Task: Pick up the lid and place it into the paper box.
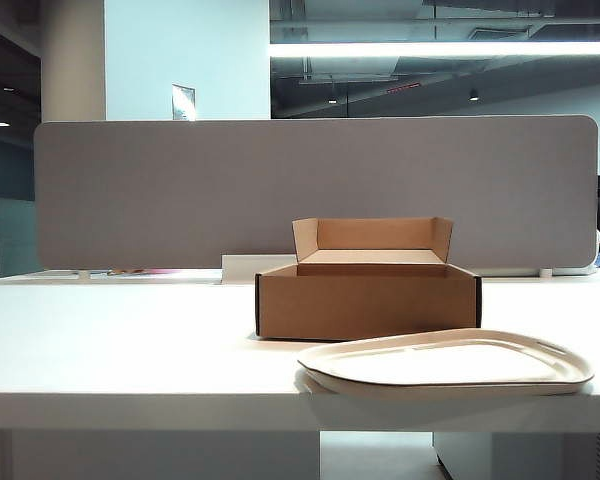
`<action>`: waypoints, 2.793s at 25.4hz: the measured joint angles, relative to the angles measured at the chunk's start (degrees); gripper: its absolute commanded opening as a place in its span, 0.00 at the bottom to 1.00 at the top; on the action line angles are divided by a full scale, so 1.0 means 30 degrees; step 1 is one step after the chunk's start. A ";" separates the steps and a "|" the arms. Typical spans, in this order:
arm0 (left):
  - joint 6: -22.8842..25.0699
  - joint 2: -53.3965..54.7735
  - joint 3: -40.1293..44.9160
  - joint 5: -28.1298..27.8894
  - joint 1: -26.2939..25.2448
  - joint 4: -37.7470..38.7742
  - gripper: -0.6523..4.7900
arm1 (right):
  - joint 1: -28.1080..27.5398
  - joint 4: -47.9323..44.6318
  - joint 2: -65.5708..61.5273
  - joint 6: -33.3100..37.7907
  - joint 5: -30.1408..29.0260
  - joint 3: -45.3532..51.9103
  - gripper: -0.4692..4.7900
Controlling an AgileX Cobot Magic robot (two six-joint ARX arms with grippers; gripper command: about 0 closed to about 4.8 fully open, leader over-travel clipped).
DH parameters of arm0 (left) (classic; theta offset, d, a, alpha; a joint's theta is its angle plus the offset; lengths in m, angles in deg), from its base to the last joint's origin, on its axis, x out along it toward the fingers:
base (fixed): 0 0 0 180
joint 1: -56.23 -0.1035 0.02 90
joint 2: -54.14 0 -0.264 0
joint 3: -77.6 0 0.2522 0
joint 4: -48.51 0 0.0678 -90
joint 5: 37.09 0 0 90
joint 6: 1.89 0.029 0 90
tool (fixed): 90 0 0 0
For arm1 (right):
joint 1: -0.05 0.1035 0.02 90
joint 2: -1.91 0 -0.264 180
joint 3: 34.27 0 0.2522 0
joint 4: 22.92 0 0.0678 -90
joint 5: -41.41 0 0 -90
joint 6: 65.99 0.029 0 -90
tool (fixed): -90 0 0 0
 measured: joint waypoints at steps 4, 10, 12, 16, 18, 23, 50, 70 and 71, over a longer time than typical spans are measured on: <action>-0.0007 0.0000 0.0000 0.0000 0.0000 0.0000 0.11 | -0.0007 0.0015 -0.3213 0.0146 -0.0736 -0.0896 0.30; -0.0007 -0.0007 0.0000 0.0000 0.0000 0.0000 0.11 | 0.0007 0.0124 -0.7890 0.0146 -0.1931 -0.2193 0.43; 0.0000 -0.0007 0.0000 0.0000 0.0000 0.0000 0.11 | 0.0007 0.0525 -0.9500 0.0124 -0.2011 -0.2871 0.43; -0.0007 -0.0007 0.0000 0.0000 0.0000 0.0000 0.11 | 0.0007 0.1158 -1.1912 -0.0612 -0.2514 -0.3861 0.44; 0.0000 0.0000 0.0000 0.0000 0.0000 0.0007 0.11 | 0.0036 0.1435 -1.2925 -0.0896 -0.3053 -0.4240 0.49; 0.0000 -0.0007 0.0000 0.0000 0.0000 0.0000 0.11 | 0.0044 0.1770 -1.4644 -0.1829 -0.3432 -0.4962 0.61; -0.0007 -0.0007 0.0000 0.0000 0.0000 0.0007 0.11 | 0.2244 0.0517 -1.9343 -0.4386 -0.1268 -0.6615 0.61; -0.0007 -0.0007 0.0000 0.0000 0.0000 0.0007 0.11 | 0.2951 -0.0350 -2.0189 -0.4452 -0.0532 -0.6790 0.09; 0.0000 -0.0007 0.0000 0.0000 0.0000 0.0000 0.11 | 0.2943 -0.0350 -2.0189 -0.4444 -0.0539 -0.6790 0.09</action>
